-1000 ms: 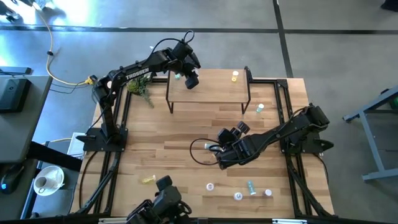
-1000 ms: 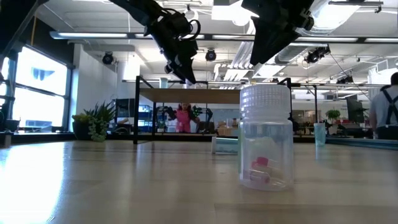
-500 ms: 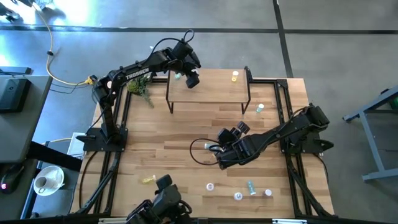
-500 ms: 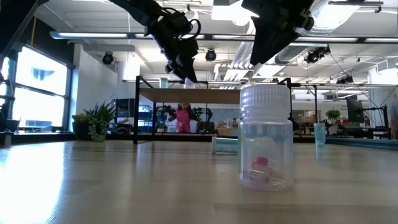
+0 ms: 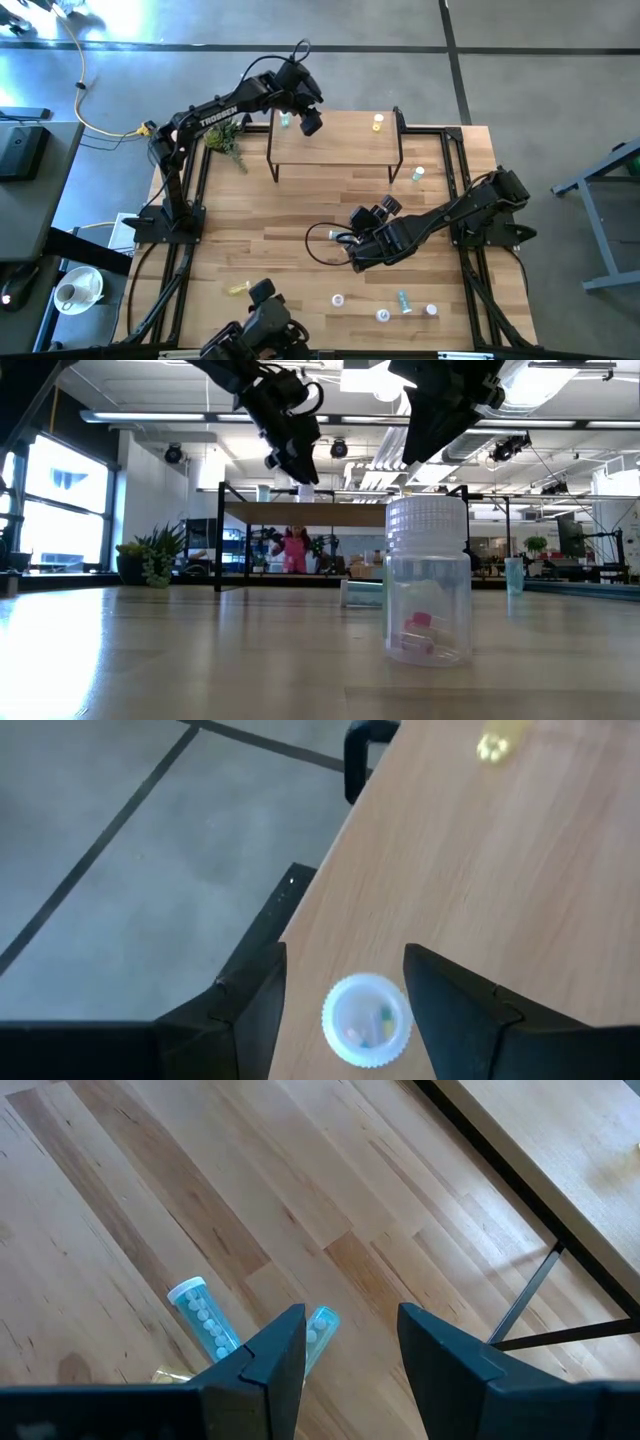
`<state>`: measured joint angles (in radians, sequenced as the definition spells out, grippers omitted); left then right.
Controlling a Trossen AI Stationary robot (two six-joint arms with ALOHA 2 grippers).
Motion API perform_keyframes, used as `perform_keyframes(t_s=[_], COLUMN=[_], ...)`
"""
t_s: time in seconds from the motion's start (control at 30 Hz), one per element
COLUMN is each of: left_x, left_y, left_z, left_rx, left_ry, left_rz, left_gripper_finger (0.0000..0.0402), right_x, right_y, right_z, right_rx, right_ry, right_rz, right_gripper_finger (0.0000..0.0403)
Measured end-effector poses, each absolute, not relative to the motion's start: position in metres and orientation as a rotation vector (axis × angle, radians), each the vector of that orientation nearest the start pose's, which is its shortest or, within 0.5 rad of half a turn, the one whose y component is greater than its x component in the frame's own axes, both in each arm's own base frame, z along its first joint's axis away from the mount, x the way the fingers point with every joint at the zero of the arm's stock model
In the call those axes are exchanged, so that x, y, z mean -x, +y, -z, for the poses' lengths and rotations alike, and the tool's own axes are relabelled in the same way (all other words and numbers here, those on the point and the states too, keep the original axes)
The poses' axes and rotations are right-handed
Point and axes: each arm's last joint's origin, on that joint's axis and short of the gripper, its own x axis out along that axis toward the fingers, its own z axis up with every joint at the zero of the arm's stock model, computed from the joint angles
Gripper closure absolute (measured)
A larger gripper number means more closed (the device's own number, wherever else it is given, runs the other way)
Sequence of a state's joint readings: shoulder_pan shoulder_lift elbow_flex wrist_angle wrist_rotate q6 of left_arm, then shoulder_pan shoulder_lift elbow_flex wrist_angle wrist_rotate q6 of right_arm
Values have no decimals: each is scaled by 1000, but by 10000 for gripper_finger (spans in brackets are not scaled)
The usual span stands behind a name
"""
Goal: Pick and place medicine bottles onto shelf by color
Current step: Put the middle blue pill bottle on the shelf
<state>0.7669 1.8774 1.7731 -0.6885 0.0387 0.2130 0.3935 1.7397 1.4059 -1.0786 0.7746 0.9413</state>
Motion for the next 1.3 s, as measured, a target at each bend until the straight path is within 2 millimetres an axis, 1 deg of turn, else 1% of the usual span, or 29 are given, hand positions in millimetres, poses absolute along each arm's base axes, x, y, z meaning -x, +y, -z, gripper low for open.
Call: perform_keyframes(t_s=[0.13,0.23,0.33,0.47,0.7,0.77,0.83,0.9,1.03,1.1,1.17,1.3], left_x=[-303,-301,-301,-295,-284,-283,-284,-287,-290,-292,-293,-292], left_y=[285,283,279,271,252,248,244,238,228,225,222,215], left_z=[-331,-344,-353,-366,-385,-387,-384,-376,-350,-341,-337,-338], left_rx=[125,142,144,145,178,198,219,236,266,257,241,220], left_ry=[806,799,808,826,783,771,770,786,855,851,840,820], left_rz=[-597,-604,-596,-572,-423,-373,-320,-282,-244,-237,-230,-222], left_gripper_finger=[208,208,208,208,208,208,208,209,209,209,209,209], right_x=[-312,-312,-312,-312,-311,-311,-311,-311,-308,-307,-306,-306], right_y=[108,108,108,108,109,109,109,111,117,120,123,125], right_z=[-253,-253,-253,-252,-252,-252,-252,-251,-251,-251,-251,-251], right_rx=[-42,-38,-40,-55,-66,-66,-70,-76,-81,-76,-72,-91], right_ry=[886,888,891,909,926,928,932,942,952,952,951,942], right_rz=[794,792,790,776,766,765,760,750,725,714,706,712], right_gripper_finger=[252,252,252,252,252,252,252,252,252,252,252,252])
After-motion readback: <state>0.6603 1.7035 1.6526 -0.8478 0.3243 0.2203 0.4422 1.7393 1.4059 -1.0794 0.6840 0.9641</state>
